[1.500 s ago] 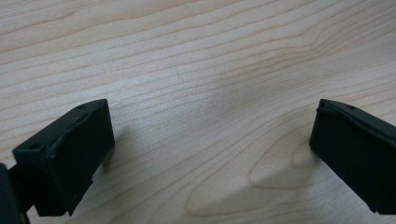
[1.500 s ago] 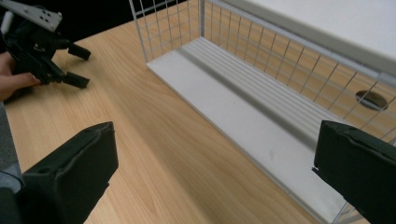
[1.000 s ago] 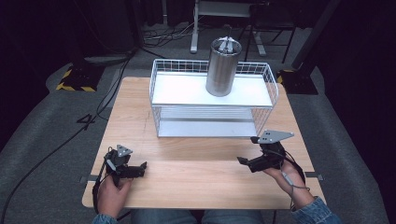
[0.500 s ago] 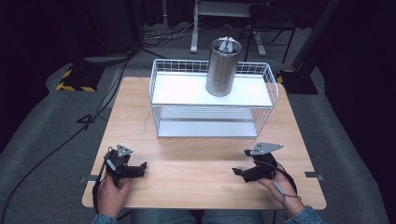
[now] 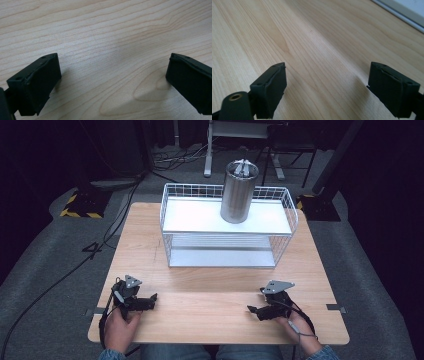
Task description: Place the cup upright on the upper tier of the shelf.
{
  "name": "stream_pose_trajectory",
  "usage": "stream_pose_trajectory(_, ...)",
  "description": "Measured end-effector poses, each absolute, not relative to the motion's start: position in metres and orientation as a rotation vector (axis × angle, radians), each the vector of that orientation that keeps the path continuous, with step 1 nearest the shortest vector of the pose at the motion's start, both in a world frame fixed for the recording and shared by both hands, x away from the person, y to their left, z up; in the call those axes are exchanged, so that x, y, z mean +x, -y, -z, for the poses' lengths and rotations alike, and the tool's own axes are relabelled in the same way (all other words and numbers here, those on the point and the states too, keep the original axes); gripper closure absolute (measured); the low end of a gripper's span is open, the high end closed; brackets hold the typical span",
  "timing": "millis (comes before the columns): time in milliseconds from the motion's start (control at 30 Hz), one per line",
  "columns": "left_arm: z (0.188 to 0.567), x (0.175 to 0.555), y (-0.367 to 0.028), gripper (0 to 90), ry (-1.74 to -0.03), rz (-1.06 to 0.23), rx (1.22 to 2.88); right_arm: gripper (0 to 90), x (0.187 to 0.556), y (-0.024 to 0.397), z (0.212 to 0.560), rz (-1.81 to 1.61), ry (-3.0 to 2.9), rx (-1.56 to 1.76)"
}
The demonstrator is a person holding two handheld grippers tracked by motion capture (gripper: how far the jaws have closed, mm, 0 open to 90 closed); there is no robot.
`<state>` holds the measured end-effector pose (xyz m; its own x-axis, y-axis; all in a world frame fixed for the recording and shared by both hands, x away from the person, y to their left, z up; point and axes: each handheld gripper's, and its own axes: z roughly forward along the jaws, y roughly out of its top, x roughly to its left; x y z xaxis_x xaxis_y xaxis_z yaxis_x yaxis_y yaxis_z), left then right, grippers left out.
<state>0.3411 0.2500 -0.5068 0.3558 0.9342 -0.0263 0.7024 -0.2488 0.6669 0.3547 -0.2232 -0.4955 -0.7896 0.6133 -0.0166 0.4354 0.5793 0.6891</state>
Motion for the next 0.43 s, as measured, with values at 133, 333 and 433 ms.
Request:
stream_pose_trajectory(133, 0.5069, 0.3411, -0.25, 0.3, -1.416, -0.511, 2.033, 12.2, 0.3553, 0.2242, 0.5019, -1.035, -2.543, 0.881)
stream_pose_trajectory(333, 0.5069, 0.341, -0.25, 0.3, -1.416, -0.511, 2.032, 4.5, 0.3559, 0.2235, 0.5065, -1.056, -2.499, 0.916)
stream_pose_trajectory(433, 0.5069, 0.341, -0.25, 0.3, -1.415, -0.511, 2.034, 0.6, 0.3574, 0.2227, 0.507, -1.039, -2.493, 0.939)
